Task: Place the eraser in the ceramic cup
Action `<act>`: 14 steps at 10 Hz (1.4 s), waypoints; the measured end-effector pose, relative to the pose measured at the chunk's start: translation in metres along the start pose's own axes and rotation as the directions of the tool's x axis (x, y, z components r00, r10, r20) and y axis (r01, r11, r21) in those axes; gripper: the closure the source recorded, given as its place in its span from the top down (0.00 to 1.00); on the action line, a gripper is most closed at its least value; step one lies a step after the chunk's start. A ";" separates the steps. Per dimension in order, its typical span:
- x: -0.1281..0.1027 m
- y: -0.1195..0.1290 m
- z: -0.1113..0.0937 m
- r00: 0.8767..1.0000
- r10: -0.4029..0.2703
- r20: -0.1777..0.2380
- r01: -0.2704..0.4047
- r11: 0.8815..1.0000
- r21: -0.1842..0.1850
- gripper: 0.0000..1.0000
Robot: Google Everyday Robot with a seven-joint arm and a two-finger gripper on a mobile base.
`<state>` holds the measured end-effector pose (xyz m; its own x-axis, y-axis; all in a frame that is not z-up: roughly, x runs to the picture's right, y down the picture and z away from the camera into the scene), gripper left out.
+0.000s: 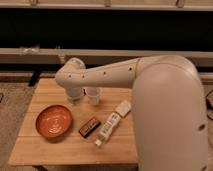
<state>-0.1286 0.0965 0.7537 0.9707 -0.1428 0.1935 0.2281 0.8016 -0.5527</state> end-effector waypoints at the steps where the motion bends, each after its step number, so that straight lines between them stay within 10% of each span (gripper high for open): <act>1: 0.018 0.010 -0.002 1.000 0.028 -0.009 -0.028 1.000 -0.006 0.80; 6: 0.144 0.063 -0.011 0.976 0.209 -0.055 -0.210 0.977 -0.026 0.80; 14: 0.242 0.023 0.093 0.986 0.165 -0.009 -0.165 0.986 0.021 0.80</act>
<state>0.1046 0.1350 0.8633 0.9957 -0.0134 0.0922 0.0630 0.8260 -0.5601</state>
